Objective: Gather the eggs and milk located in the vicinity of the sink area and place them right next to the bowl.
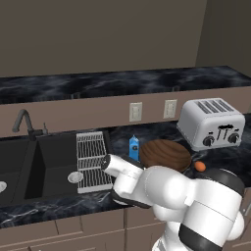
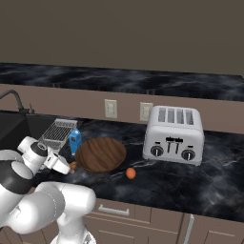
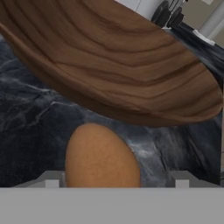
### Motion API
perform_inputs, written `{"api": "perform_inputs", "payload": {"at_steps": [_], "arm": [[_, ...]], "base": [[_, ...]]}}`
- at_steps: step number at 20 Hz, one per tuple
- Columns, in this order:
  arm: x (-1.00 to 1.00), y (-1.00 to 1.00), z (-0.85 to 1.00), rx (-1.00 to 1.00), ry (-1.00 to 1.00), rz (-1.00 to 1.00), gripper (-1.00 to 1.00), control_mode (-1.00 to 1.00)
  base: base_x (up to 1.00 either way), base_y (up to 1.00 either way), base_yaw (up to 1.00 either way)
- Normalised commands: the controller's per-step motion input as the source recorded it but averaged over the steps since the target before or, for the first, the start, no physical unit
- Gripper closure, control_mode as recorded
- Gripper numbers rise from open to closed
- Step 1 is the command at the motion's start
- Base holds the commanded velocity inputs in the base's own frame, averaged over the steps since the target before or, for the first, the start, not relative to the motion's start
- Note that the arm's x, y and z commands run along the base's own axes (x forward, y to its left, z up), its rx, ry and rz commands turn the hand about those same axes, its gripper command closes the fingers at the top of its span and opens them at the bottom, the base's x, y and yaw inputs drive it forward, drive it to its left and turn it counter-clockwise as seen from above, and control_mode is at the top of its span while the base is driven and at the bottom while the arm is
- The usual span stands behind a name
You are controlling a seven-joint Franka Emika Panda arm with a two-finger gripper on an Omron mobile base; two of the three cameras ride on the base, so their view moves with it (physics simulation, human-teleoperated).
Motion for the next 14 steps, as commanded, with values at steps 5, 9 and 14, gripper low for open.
{"api": "perform_inputs", "payload": {"at_steps": [5, 9, 14], "arm": [[-0.02, 0.01, 0.08, 0.00, 0.00, 0.00, -1.00, -1.00], [-0.17, 0.00, 0.55, 0.07, 0.00, 0.00, -1.00, -1.00], [-0.23, 0.01, 0.43, 0.09, 0.01, 0.00, -1.00, -1.00]], "base": [[0.00, 0.00, 0.00], [0.00, 0.00, 0.00], [0.00, 0.00, 0.00]]}}
